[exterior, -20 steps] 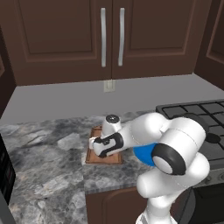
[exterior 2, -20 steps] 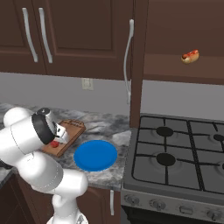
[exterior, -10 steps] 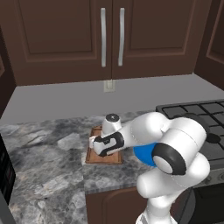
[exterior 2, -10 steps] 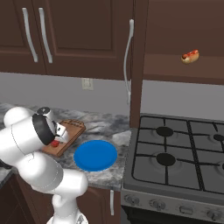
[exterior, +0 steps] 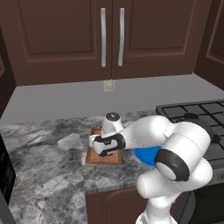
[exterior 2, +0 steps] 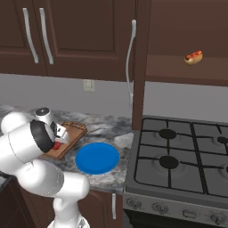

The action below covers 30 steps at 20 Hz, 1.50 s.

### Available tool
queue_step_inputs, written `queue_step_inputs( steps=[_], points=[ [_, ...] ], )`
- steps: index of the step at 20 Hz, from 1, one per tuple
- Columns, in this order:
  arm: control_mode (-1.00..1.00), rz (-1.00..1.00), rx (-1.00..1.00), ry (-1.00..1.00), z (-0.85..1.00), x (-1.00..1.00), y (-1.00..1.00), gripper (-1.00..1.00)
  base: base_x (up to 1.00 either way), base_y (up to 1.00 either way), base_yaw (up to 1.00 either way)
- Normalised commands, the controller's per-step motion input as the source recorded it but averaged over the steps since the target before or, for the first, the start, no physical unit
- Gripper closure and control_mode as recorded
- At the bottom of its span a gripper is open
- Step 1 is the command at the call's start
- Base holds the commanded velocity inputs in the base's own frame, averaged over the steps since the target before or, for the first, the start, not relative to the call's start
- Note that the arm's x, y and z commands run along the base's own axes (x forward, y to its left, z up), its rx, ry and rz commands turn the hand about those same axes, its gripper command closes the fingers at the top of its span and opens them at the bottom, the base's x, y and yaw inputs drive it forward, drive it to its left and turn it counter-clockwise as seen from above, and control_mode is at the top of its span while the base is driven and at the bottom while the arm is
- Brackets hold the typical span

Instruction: Pick the steak from the plate and place it on the cutting board. Then pick the condiment bottle from the cabinet and place it next to the cutting board.

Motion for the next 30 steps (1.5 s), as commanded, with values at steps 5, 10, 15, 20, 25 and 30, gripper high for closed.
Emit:
queue_step_inputs(
  steps=[5,10,15,20,25,30],
  points=[
    [-1.00,0.01,0.00,-0.06,0.29,-0.15,-0.01,-1.00,0.00,0.00,0.00],
    [-1.00,0.00,0.00,-0.04,0.37,-0.22,-0.03,-1.00,0.00,0.00,0.00],
    [-1.00,0.00,0.00,-0.04,0.39,-0.22,-0.08,-1.00,0.00,0.00,0.00],
    [-1.00,0.04,0.00,-0.02,0.34,-0.20,-0.10,-1.00,0.00,0.00,0.00],
    [-1.00,0.11,0.00,-0.01,0.24,-0.22,-0.10,-1.00,0.00,0.00,0.00],
    [-1.00,0.15,0.00,-0.02,0.19,-0.26,-0.03,-1.00,0.00,0.00,0.00]
  ],
)
